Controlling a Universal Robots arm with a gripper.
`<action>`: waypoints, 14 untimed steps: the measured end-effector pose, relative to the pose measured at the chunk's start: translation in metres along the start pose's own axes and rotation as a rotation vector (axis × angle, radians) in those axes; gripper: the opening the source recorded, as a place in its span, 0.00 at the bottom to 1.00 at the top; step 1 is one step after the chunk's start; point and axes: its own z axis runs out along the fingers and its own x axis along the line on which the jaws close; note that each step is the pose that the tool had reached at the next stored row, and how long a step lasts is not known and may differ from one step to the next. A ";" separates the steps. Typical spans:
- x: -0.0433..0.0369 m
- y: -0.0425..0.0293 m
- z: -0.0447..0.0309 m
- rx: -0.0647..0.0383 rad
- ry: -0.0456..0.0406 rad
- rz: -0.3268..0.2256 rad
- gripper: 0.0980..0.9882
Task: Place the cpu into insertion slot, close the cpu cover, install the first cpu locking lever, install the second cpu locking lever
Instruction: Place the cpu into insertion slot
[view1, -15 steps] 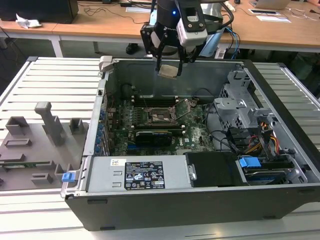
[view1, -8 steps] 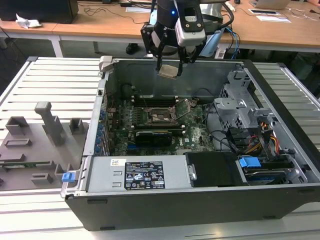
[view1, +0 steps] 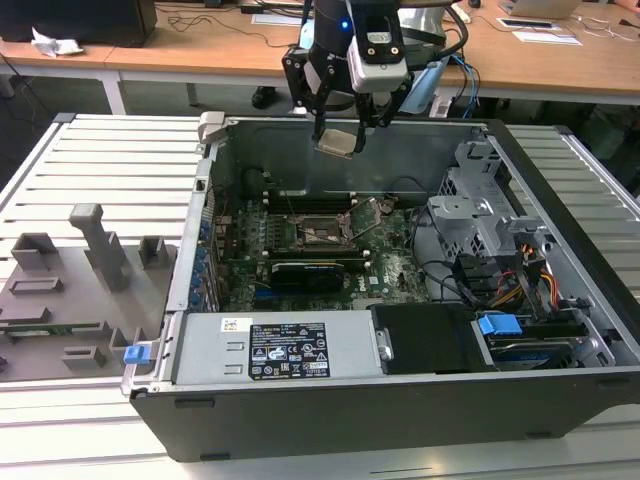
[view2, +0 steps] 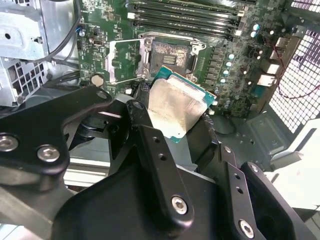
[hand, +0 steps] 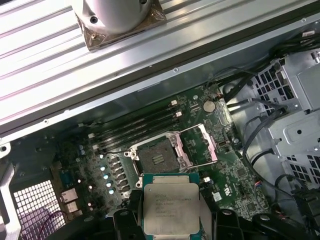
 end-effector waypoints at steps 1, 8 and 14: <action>0.0000 0.0000 0.0000 0.000 -0.0008 0.008 0.50; 0.0000 0.0000 0.0000 -0.001 -0.0038 0.043 0.50; 0.0000 0.0000 0.0000 -0.002 -0.0068 0.075 0.50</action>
